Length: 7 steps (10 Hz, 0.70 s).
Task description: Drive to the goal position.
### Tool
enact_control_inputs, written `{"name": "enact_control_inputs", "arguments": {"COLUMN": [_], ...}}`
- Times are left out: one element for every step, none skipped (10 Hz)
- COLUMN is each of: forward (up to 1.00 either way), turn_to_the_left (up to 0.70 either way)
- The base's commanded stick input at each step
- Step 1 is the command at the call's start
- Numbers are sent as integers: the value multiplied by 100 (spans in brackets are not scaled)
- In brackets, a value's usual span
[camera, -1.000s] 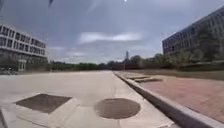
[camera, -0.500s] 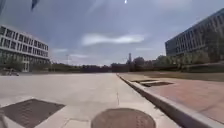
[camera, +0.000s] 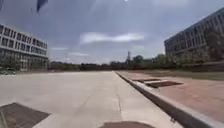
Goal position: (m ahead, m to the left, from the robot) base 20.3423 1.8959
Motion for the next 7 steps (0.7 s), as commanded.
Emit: {"name": "enact_control_inputs", "arguments": {"forward": [100,100,100,100,100,100,100], "turn_to_the_left": [0,0,0,0,0,0,0]}}
